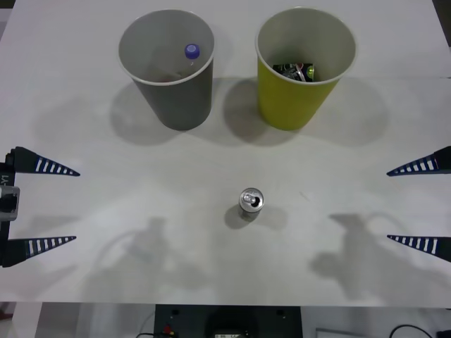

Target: Put the can into the green bin and the plastic bottle into the gray bin

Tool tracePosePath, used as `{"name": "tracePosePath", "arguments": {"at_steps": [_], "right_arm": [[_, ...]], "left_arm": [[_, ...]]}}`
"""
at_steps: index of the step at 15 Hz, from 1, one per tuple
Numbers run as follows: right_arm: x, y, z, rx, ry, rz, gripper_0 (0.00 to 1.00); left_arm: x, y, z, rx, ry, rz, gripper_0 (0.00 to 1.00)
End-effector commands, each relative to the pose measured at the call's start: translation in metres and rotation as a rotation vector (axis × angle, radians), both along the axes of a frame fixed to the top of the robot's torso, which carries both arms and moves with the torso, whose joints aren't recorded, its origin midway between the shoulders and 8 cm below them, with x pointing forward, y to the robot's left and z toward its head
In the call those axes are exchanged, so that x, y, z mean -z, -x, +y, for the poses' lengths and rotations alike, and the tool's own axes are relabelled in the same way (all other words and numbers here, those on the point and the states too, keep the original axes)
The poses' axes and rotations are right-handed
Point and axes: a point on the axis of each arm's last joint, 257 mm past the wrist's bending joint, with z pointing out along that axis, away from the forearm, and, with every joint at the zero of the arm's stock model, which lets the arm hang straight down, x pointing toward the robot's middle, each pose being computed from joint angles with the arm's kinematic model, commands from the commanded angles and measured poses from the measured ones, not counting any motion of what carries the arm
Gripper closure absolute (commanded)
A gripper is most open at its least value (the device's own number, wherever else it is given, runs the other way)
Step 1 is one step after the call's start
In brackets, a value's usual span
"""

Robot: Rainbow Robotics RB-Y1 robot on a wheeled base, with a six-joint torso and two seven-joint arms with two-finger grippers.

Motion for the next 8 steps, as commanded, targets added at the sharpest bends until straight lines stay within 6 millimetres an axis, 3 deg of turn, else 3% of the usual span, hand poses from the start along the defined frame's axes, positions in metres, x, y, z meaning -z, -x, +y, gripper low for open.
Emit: {"name": "tracePosePath", "arguments": {"at_steps": [1,2,8], "right_arm": [[0.0,0.0,0.0,0.0,0.0,0.0,0.0],[0.0082,0.0071,0.0011,0.012,-0.026,0.029,0.0],[0.0073,0.0064,0.0038,0.019,-0.058,0.01,0.0]], "left_arm": [[0.0,0.0,0.0,0.0,0.0,0.0,0.0],[0.0,0.0,0.0,0.0,0.0,0.0,0.0],[0.0,0.0,0.0,0.0,0.0,0.0,0.0]]}}
